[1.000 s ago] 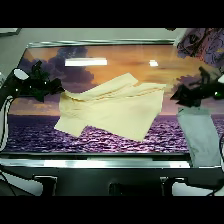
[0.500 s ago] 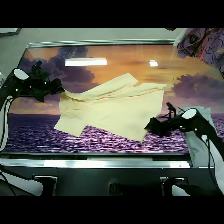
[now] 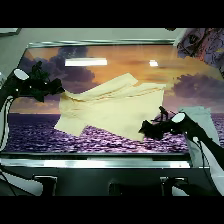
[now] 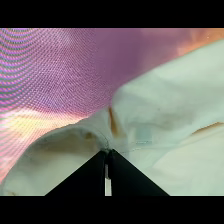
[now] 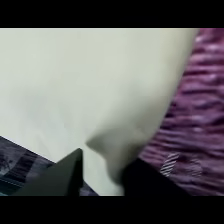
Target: Fold the clothes and pants, and hang the long-sleeved shirts on hangers.
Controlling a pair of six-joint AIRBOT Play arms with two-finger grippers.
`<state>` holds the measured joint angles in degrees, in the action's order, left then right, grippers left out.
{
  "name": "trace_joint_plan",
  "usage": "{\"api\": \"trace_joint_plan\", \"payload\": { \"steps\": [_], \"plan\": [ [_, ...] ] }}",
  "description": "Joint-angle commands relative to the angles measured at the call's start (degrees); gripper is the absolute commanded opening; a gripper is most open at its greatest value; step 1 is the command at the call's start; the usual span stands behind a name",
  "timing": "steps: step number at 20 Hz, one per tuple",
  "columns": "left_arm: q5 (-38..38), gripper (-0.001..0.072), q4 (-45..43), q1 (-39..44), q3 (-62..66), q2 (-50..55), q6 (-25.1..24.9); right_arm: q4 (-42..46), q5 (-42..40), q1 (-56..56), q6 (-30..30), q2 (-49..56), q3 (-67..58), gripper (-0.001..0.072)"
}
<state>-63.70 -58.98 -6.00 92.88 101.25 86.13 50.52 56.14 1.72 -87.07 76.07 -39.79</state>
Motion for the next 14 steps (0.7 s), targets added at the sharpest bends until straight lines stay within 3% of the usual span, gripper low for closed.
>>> {"api": "trace_joint_plan", "payload": {
  "steps": [1, 5, 10, 14],
  "plan": [
    [-0.26, 0.0016, -0.02, 0.02, 0.0, 0.02, 0.0, -0.66, -3.32, 3.3, 0.55, 1.44, -0.07, 0.0041],
    [-2.43, 0.0016, 0.59, -1.01, 0.07, -1.14, 2.58, 1.92, -3.21, 3.06, 0.9, -2.19, -10.75, 0.0027],
    [-3.3, 0.0016, 12.59, -8.35, 6.23, -9.84, 3.04, 14.03, 7.28, 3.08, -2.21, -3.82, -46.38, 0.0028],
    [-8.13, 0.0016, 13.35, -15.17, 16.59, -20.98, 4.61, 24.87, 14.62, 3.08, -5.31, -6.93, -73.92, 0.0029]
  ]
}}
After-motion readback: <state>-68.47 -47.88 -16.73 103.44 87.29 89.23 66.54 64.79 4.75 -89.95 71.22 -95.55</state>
